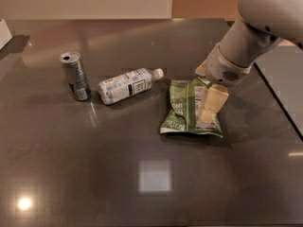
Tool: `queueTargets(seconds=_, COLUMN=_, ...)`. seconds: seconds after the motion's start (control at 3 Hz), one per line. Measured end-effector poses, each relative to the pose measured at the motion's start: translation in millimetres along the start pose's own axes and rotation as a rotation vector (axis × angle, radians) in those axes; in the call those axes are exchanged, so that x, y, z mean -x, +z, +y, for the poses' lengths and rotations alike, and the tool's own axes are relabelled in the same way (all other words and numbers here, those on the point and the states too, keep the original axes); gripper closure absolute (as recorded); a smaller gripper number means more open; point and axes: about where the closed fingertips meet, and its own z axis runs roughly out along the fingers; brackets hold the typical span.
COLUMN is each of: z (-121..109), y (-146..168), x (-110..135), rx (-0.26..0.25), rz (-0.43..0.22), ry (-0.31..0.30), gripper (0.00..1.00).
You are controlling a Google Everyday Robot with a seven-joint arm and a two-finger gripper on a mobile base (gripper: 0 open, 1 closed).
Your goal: Pick green jalapeno chip bag
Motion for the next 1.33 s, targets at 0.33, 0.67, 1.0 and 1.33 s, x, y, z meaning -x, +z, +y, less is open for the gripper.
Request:
queueTargets(seconds=0.33, z=-1, y=2, x=1, rx=-0.001, rz=0.001, ry=-0.014, gripper=0.18)
queueTargets(seconds=0.67, z=-1, y=1, x=3, rx=-0.001, rz=-0.006, ry=-0.025, gripper=0.41)
queueTargets(seconds=1.0, z=0, y=-5, x=5, rx=-0.005, rz=-0.013, ry=-0.033, gripper=0.64)
queueTargets(seconds=1.33, z=1, y=-15, x=7, rx=-0.014, rz=-0.025, ry=-0.042, gripper=0.87)
